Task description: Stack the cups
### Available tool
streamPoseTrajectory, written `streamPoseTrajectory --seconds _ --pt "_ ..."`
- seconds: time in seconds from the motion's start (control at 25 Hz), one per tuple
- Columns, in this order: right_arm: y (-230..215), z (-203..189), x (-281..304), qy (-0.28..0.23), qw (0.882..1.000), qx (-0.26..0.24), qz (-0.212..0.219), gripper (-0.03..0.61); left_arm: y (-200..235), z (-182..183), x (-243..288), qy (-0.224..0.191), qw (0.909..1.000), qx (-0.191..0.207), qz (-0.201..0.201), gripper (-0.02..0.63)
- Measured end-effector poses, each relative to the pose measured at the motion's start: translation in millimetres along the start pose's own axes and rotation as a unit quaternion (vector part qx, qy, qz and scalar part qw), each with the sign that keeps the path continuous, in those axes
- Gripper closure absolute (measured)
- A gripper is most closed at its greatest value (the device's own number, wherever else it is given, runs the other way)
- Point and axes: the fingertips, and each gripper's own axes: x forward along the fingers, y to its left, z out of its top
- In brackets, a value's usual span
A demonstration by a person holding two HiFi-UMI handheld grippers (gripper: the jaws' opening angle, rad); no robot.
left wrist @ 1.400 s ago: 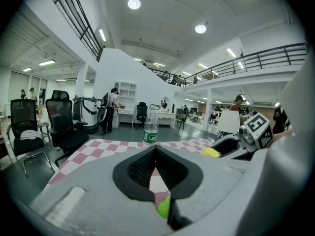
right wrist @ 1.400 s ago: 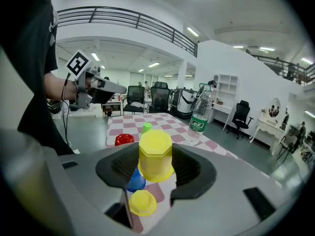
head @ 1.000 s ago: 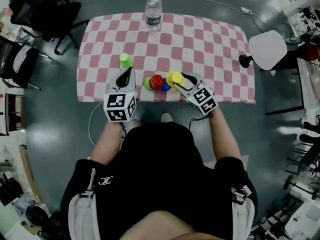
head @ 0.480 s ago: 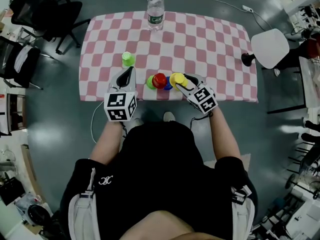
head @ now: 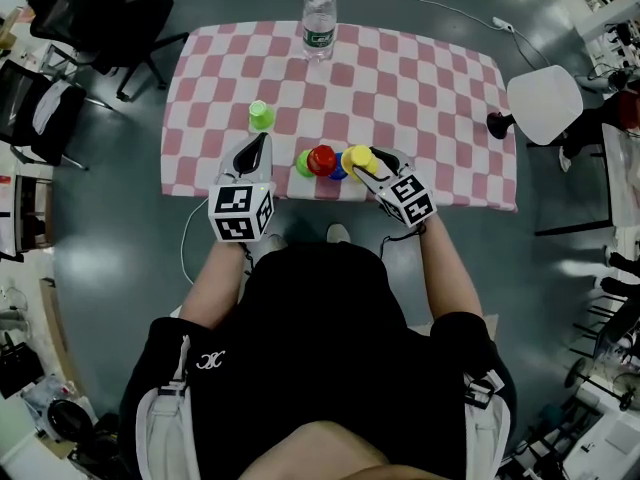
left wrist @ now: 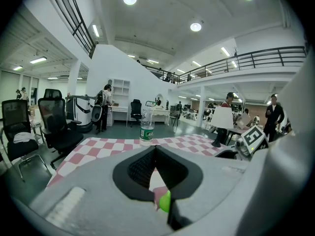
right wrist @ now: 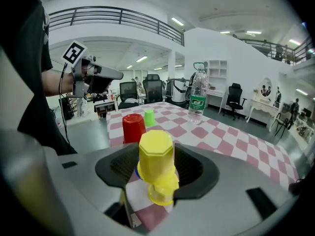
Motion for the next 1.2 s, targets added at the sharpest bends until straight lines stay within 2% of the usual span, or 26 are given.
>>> streamPoseTrajectory --seconds 0.12,0.32,0.48,0.6,0.68,0.84,1.0,1.2 --pt "2 4 0 -0.011 1.000 0.012 -0.001 0.330 2 1 -2 -0.002 1.0000 -0.002 0.003 0.598" --pt "-1 27 -11 -0.052 0.998 0.018 -0.026 0.324 -1 3 -3 -0.005 1.0000 -0.002 0.004 0.598" --pt "-4 45 -21 -0.081 0.995 0.034 -0.053 0.324 -4 5 0 -0.008 1.0000 -0.002 0.001 0.598" --pt "-8 64 -32 -0.111 0.989 0.037 -0.089 0.328 -10 7 2 -0.011 0.9999 -0.003 -0.003 0.598" --pt "-12 82 -45 -0.145 0.981 0.041 -0.118 0.331 -15 10 4 -0.014 0.9999 -0.002 -0.008 0.598" --pt "-31 117 -69 -0.203 0.959 0.061 -0.189 0.340 -24 18 7 -0.022 0.9996 -0.003 -0.016 0.598" --pt "-58 135 -87 -0.223 0.933 0.089 -0.267 0.364 -32 33 12 -0.034 0.9991 -0.005 -0.024 0.598" --pt "-81 141 -105 -0.238 0.900 0.137 -0.338 0.380 -41 51 14 -0.047 0.9985 -0.002 -0.027 0.598"
